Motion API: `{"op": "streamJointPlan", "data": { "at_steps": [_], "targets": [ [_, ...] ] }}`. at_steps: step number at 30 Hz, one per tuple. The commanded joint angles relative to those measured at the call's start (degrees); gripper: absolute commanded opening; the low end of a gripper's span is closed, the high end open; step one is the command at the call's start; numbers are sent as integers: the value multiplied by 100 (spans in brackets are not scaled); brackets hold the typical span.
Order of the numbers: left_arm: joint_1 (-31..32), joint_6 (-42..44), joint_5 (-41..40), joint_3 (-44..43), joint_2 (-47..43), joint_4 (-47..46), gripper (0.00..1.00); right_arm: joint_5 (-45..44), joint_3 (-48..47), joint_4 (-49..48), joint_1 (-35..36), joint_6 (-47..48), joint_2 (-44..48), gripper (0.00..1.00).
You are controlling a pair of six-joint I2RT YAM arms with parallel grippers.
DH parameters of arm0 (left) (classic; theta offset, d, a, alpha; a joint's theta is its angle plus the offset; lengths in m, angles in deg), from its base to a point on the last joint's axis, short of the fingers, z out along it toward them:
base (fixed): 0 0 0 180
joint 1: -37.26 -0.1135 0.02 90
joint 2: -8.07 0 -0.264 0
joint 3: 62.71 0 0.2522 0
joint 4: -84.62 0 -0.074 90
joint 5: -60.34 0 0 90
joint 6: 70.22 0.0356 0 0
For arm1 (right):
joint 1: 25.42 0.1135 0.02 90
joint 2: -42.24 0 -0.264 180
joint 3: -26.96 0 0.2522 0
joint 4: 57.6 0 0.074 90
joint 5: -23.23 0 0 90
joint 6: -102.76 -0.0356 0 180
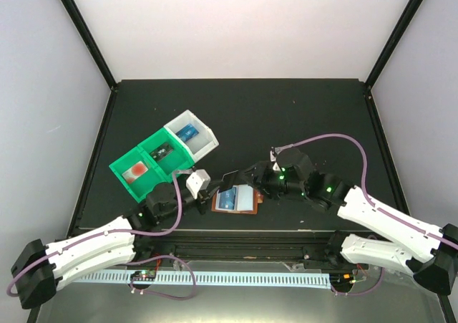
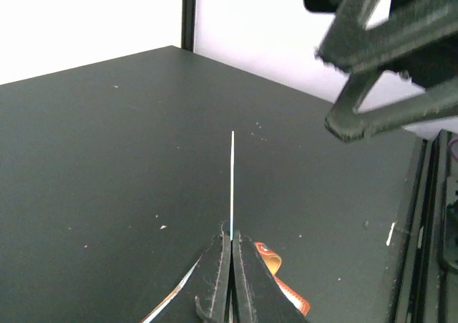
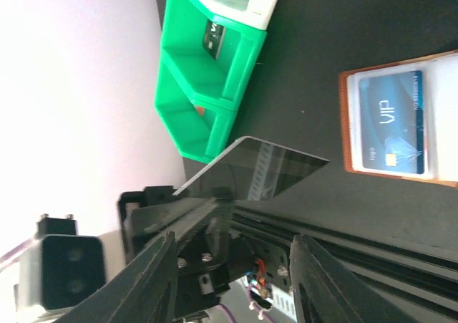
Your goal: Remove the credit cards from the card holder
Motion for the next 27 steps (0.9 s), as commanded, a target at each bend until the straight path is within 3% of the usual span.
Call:
{"op": "streamJointPlan", "data": {
  "at_steps": [1,15,27],
  "targets": [
    [184,687,-281,-2,112,-280,2,7,-111,1,-16,-492,23,46],
    [785,1395,-613,196,82,-681,2,157,-565,-160,-44,-732,-573,47],
    [898,1783,-974,189,54,-560,2,298,-580,-25,-51,-872,-868,47]
  ]
}}
